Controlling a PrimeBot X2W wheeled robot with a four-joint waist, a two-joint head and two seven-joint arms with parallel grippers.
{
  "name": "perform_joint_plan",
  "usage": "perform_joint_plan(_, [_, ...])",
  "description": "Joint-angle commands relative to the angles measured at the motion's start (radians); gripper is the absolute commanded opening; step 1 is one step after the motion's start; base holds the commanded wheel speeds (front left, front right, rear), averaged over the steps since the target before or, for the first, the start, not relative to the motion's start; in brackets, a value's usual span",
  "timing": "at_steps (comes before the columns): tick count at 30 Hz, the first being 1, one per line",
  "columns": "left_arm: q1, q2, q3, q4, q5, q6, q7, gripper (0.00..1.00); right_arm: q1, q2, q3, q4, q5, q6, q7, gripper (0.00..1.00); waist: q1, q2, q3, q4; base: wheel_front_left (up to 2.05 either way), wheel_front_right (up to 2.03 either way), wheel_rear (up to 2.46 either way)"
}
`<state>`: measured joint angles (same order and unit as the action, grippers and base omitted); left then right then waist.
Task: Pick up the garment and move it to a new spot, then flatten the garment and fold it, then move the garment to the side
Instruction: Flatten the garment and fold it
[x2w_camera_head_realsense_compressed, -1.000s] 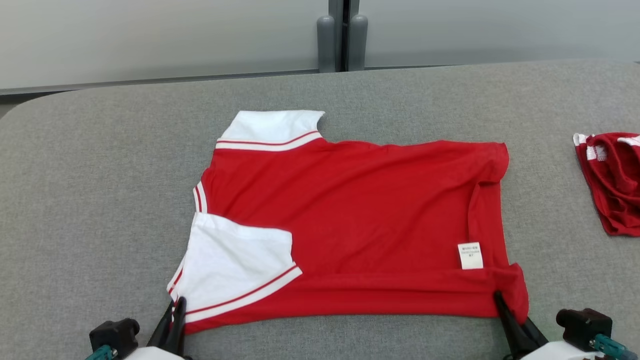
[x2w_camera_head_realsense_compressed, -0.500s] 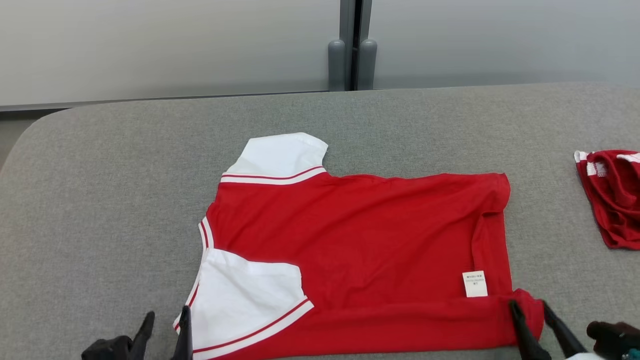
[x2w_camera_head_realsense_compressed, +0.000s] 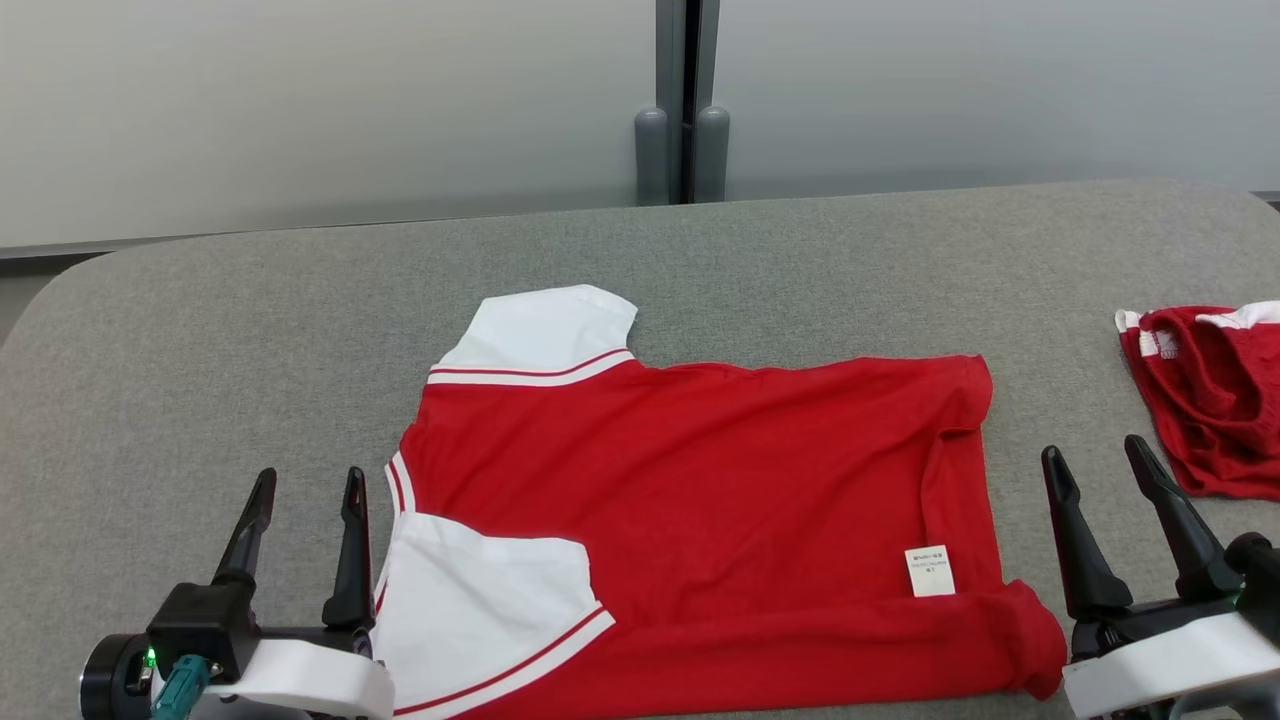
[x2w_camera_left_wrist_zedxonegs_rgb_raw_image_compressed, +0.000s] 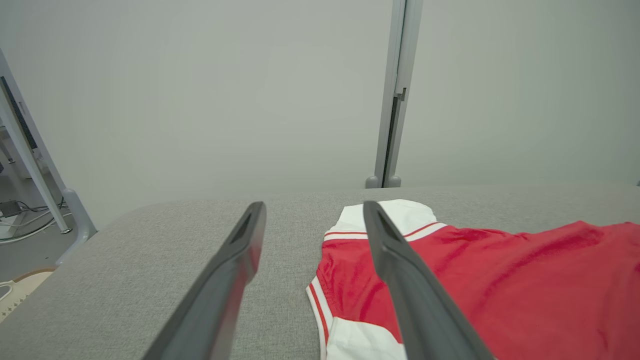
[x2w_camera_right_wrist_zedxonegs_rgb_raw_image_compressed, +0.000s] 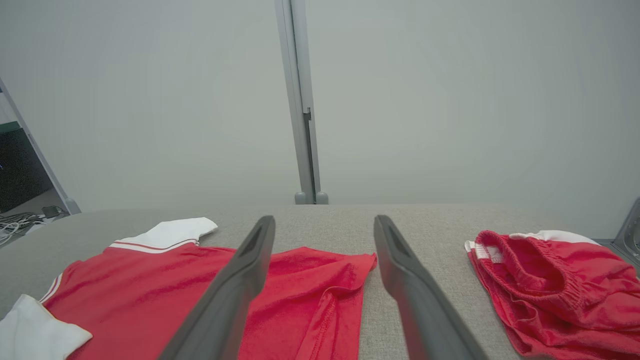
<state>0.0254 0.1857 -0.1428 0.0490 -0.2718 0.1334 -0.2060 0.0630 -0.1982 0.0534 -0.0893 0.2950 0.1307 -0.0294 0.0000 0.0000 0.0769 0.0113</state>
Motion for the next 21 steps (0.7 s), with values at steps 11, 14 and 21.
perform_joint_plan(11, [-0.003,0.005,-0.024,0.005,0.002,0.016,0.040,1.00,0.015,0.019,-0.011,-0.049,-0.015,0.000,0.035,1.00,0.0000,0.0000,0.008,-0.004,0.00,0.00,0.00])
perform_joint_plan(14, [-0.022,0.007,-0.030,0.007,0.000,0.009,0.046,1.00,0.011,0.022,-0.017,-0.053,-0.014,0.000,0.038,1.00,0.0000,0.0000,0.018,0.001,0.00,0.00,0.00])
perform_joint_plan(21, [-0.203,-0.025,-0.070,0.081,-0.038,-0.061,0.085,1.00,-0.031,0.035,-0.024,-0.082,-0.013,0.000,0.043,1.00,0.0000,0.0000,0.115,-0.003,0.00,0.00,0.00])
